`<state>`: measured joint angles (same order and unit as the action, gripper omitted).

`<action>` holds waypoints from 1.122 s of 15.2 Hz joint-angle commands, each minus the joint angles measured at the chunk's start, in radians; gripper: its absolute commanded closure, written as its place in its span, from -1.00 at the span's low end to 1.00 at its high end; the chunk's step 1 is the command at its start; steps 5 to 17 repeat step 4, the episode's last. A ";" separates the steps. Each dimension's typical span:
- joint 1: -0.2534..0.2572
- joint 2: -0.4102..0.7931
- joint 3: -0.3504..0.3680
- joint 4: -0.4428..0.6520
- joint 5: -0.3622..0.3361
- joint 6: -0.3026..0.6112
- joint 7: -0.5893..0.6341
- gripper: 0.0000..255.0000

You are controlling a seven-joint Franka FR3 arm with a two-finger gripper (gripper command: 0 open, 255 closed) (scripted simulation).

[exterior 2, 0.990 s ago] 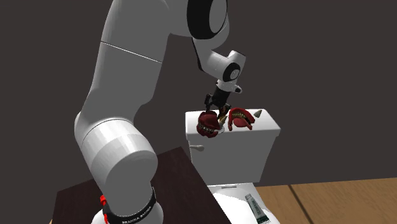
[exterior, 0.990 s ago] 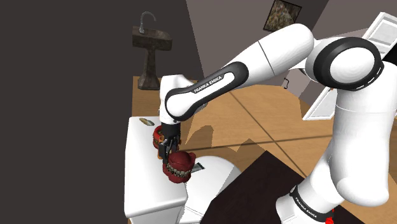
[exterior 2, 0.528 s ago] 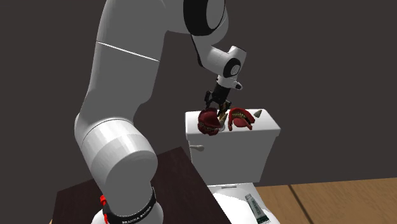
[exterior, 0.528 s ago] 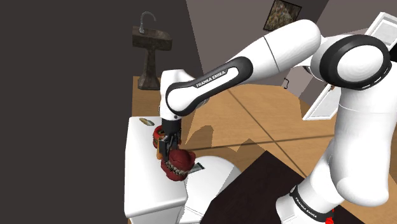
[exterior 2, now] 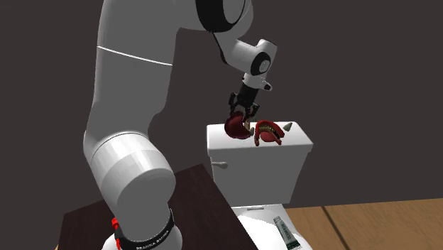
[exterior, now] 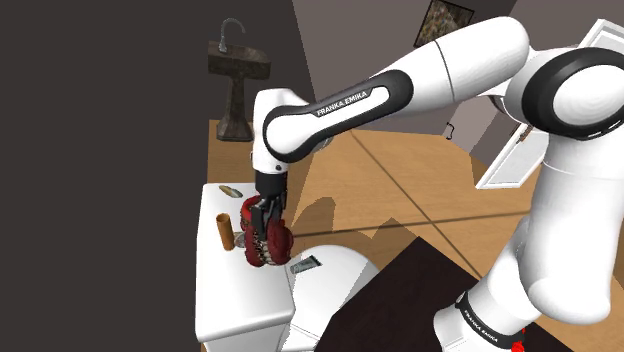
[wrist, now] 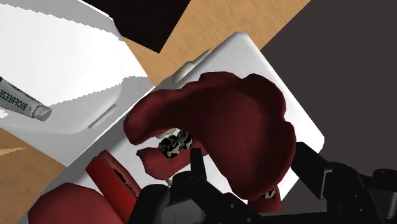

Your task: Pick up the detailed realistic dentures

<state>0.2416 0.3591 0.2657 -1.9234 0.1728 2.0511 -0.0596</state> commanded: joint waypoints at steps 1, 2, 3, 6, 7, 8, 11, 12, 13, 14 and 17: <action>-0.002 -0.018 0.002 0.002 0.003 -0.019 0.002 1.00; -0.002 -0.025 0.002 0.006 0.004 -0.030 0.003 1.00; -0.002 -0.026 0.002 0.006 0.004 -0.032 0.004 1.00; -0.002 -0.026 0.002 0.006 0.004 -0.032 0.004 1.00; -0.002 -0.026 0.002 0.006 0.004 -0.032 0.004 1.00; -0.002 -0.026 0.002 0.006 0.004 -0.032 0.004 1.00; -0.002 -0.026 0.002 0.006 0.004 -0.032 0.004 1.00; -0.002 -0.026 0.002 0.006 0.004 -0.032 0.004 1.00; -0.002 -0.026 0.002 0.006 0.004 -0.032 0.004 1.00; -0.002 -0.026 0.002 0.006 0.004 -0.032 0.004 1.00; -0.002 -0.026 0.002 0.006 0.004 -0.032 0.004 1.00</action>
